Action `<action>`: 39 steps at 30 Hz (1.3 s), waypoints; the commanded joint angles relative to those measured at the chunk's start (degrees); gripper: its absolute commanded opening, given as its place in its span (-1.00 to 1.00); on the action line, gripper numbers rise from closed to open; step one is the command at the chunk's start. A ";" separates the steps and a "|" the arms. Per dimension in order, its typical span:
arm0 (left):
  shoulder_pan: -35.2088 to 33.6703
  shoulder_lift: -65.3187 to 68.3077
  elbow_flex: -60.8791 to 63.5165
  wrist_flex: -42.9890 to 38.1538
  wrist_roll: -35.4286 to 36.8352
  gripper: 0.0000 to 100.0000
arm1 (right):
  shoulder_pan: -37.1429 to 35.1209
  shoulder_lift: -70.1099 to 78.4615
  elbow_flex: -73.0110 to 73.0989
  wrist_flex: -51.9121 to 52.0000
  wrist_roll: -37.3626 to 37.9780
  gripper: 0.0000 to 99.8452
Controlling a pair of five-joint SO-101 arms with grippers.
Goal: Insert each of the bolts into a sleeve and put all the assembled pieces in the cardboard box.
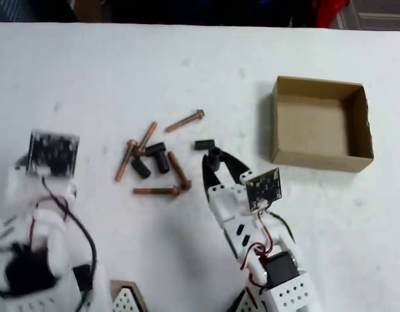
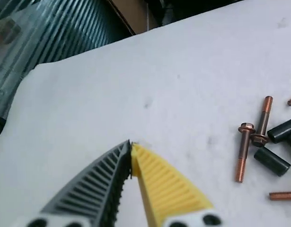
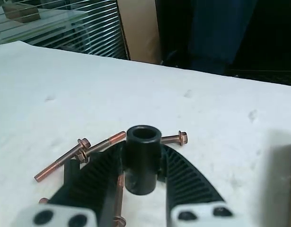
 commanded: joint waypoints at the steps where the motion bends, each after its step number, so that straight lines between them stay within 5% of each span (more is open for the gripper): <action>1: 3.65 17.10 -9.85 -0.70 -0.53 -0.95 | -0.48 -0.31 0.35 0.22 0.79 -0.96; 14: 15.25 54.90 -25.41 5.63 -0.44 -0.94 | -0.48 -0.31 0.35 0.22 0.79 -0.96; 20: 15.16 69.93 -32.79 5.45 -0.44 -0.71 | -0.48 -0.31 0.35 0.22 0.79 -0.97; 39: 15.52 101.32 -53.54 5.63 6.68 -0.65 | -0.48 -0.31 0.35 0.22 0.79 -0.97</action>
